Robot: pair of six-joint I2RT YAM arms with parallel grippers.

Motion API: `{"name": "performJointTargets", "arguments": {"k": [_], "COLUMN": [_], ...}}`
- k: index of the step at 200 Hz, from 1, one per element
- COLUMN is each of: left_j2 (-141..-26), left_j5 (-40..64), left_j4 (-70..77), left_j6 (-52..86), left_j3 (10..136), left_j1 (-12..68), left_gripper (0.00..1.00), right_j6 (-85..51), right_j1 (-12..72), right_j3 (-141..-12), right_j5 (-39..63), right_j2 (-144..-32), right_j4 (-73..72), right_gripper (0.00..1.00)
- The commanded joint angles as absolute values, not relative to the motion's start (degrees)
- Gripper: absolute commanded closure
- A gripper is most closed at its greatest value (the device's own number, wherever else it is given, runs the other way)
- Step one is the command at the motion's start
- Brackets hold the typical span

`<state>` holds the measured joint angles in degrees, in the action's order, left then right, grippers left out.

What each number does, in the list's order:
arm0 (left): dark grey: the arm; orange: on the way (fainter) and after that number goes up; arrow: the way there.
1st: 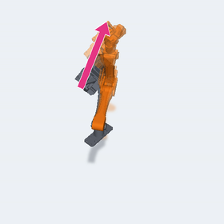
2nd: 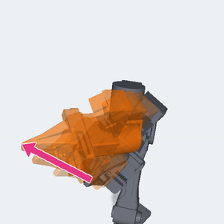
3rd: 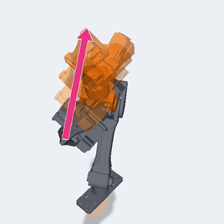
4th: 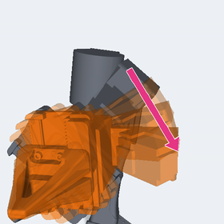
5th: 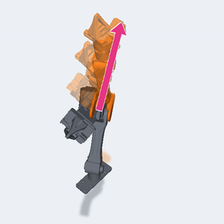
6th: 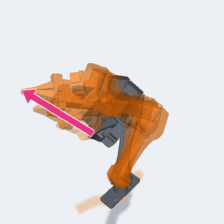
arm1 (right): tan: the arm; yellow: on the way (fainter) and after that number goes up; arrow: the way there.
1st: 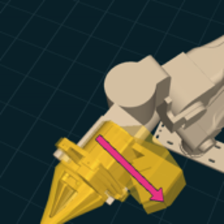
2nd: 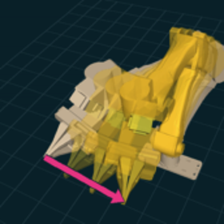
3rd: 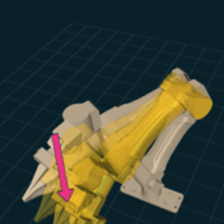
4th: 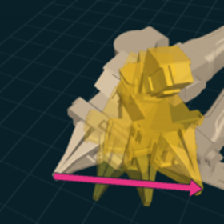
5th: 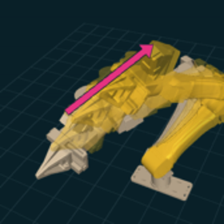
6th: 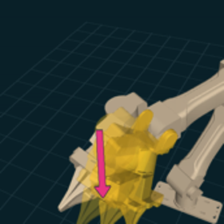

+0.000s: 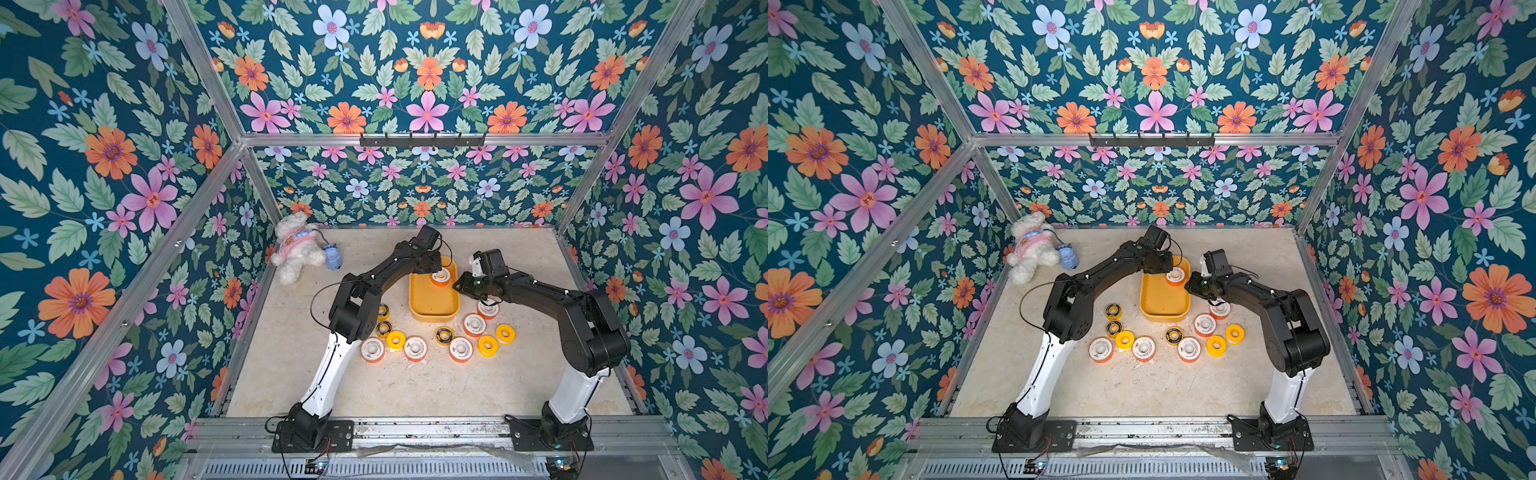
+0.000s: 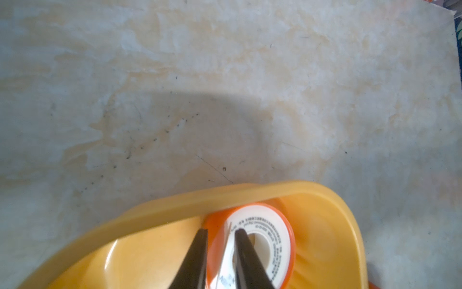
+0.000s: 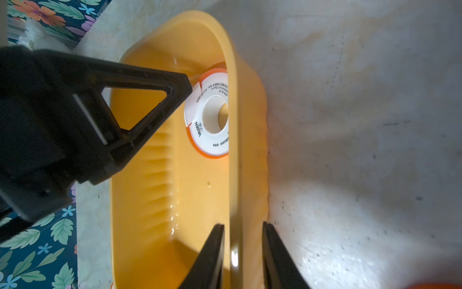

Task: Put the sealing tape into the storage box
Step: Place the sealing tape in the storage box.

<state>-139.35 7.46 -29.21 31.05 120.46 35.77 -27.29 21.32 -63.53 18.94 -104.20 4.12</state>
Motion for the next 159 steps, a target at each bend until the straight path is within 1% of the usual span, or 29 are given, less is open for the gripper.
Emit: {"name": "performJointTargets", "arguments": {"k": [1, 11, 40, 104, 130, 159], "left_j2": [-138.9, -139.1, -139.5, -139.1, -137.2, -134.6], "left_j5": [6.5, 6.6, 7.4, 6.8, 6.6, 6.5], "left_j4": [-28.7, -28.7, -28.8, -28.6, -27.5, -25.0], "left_j6": [30.3, 30.2, 30.2, 30.2, 30.2, 30.1], "left_j3": [120.1, 119.9, 119.3, 118.4, 117.4, 114.6], "left_j1": [35.6, 35.5, 35.5, 35.5, 35.5, 35.5], "left_gripper": [0.81, 0.84, 0.87, 0.86, 0.83, 0.73], "right_j6": [-27.0, -26.9, -26.8, -26.7, -26.7, -26.7], "right_j1": [21.4, 21.4, 21.4, 21.4, 21.4, 21.3], "right_j3": [-63.9, -63.9, -63.9, -63.8, -63.8, -63.9], "right_j5": [18.3, 18.2, 18.1, 18.1, 17.9, 17.9], "right_j2": [-104.0, -104.0, -104.0, -104.4, -104.2, -104.2], "right_j4": [4.6, 4.7, 4.8, 4.8, 4.9, 4.9], "right_gripper": [0.69, 0.69, 0.69, 0.69, 0.69, 0.68]}}
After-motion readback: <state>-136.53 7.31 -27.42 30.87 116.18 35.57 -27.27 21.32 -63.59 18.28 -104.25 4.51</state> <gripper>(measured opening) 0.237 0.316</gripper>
